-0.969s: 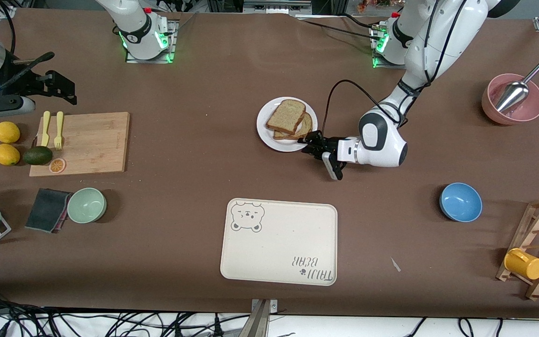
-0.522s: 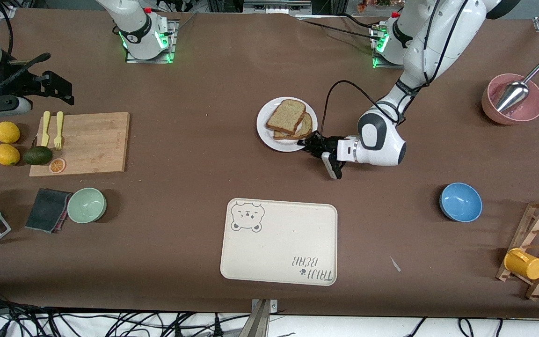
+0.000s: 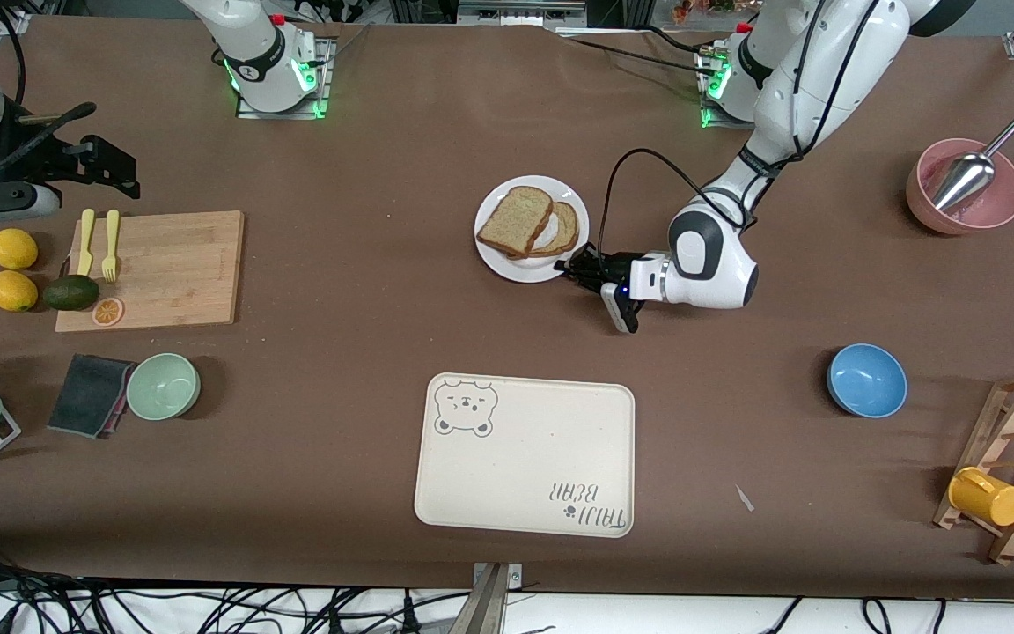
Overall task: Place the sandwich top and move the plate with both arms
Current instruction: 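Grasp the rim of the white plate with the left gripper, then slide the white plate onto the bear tray with the left gripper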
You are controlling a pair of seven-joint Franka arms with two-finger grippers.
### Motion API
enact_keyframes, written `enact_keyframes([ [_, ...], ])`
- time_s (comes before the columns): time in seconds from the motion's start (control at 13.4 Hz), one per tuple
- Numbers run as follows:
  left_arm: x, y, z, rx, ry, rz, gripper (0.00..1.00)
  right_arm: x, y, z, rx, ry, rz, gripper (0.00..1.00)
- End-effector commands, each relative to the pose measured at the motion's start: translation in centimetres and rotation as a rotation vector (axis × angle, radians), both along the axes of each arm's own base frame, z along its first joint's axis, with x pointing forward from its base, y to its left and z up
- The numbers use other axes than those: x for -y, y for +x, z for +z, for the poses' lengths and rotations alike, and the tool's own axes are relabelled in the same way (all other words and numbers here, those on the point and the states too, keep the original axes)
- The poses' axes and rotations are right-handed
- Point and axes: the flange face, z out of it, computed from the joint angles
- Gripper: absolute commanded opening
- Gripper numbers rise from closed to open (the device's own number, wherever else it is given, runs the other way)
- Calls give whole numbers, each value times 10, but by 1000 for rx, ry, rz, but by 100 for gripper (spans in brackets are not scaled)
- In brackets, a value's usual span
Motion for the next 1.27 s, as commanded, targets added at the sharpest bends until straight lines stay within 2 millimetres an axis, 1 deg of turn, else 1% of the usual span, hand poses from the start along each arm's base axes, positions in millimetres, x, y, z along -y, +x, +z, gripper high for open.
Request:
enact_keyframes([
  [0.0,-4,6,8,-27,-58,33,0,-2,0,2,-1,-2,5,100],
  [0.07,-7,11,14,-57,-69,50,0,-2,0,2,-1,-2,3,100],
  [0.22,-11,33,31,-82,-107,103,0,-2,-1,3,-1,0,3,100],
  [0.3,-13,48,42,-76,-125,137,0,-2,0,3,0,1,2,100],
  [0.52,-10,102,73,-80,-153,232,0,-2,1,0,-6,1,0,100],
  [0.67,-16,136,92,-71,-161,282,0,-2,-1,3,-2,1,0,100],
  [0.89,-36,180,104,-38,-167,349,0,-2,-2,9,11,1,0,100],
  [0.97,-50,196,105,-22,-160,375,0,-2,-2,11,15,2,2,100],
  [1.19,-71,239,103,18,-165,444,0,-5,-2,12,17,0,5,100],
])
